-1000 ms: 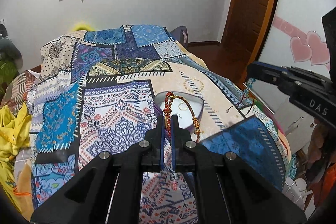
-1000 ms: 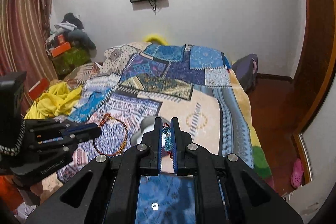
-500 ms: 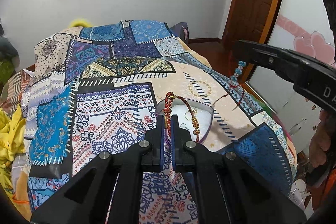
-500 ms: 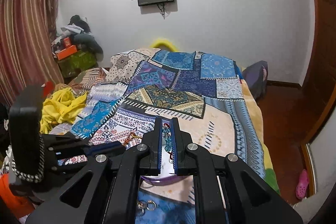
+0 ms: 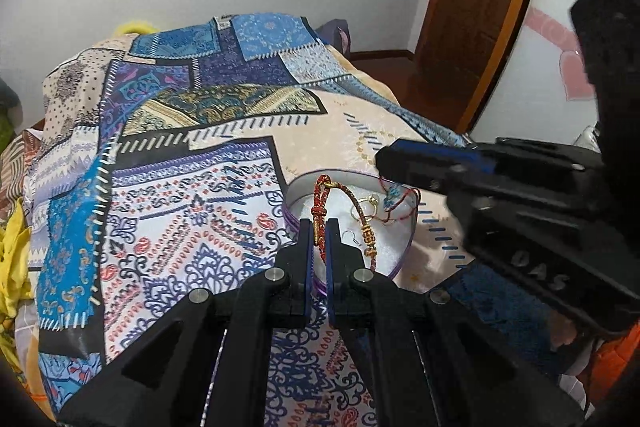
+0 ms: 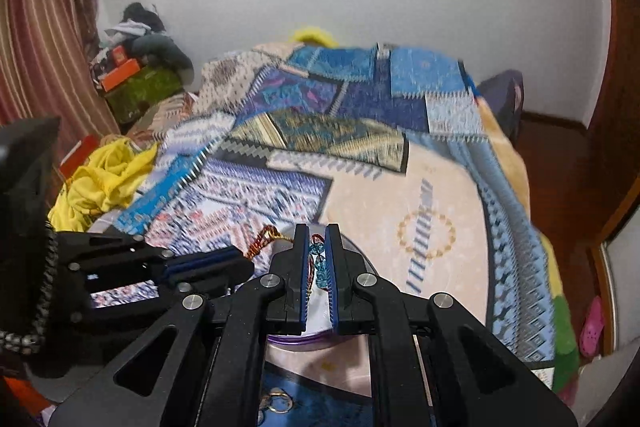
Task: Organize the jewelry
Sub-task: 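Lift both bracelets over the purple tin and open both tools, then move both tools back to the remaining rings and pendant, then grasp the round pendant with the left tool while the right grasps a small silver ring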
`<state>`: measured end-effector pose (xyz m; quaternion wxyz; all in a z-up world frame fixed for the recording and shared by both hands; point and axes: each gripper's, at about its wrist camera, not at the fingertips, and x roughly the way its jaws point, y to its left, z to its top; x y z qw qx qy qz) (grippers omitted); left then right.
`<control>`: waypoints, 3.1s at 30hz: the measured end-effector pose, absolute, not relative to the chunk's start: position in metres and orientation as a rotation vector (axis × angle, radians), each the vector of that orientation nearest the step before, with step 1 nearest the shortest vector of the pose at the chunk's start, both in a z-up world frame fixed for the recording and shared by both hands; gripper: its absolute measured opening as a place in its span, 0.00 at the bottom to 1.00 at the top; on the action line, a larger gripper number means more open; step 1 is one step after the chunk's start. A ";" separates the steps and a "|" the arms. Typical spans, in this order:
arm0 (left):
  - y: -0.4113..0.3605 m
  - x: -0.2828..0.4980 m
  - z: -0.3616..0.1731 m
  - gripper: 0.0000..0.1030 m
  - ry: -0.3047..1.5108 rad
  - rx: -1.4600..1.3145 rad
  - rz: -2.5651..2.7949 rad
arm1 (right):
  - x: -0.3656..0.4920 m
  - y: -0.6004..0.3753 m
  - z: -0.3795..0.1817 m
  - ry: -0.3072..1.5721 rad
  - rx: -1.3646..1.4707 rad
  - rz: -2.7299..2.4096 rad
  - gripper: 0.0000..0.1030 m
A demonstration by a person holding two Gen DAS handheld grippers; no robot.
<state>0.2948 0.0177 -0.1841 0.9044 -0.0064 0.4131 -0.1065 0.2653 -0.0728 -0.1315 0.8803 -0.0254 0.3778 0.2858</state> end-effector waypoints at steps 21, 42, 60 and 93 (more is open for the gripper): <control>0.011 0.296 -0.186 0.08 0.896 0.020 -0.217 | 0.261 -0.081 -0.140 0.897 -0.098 0.595 0.09; 0.017 0.215 -0.119 0.46 0.788 0.021 -0.199 | 0.190 -0.106 -0.090 0.741 -0.121 0.544 0.37; 0.014 0.178 -0.157 0.47 0.875 0.010 -0.227 | 0.150 -0.123 -0.155 0.898 -0.124 0.492 0.37; -0.010 0.211 -0.204 0.47 0.970 -0.018 -0.308 | 0.157 -0.122 -0.170 0.863 -0.138 0.531 0.09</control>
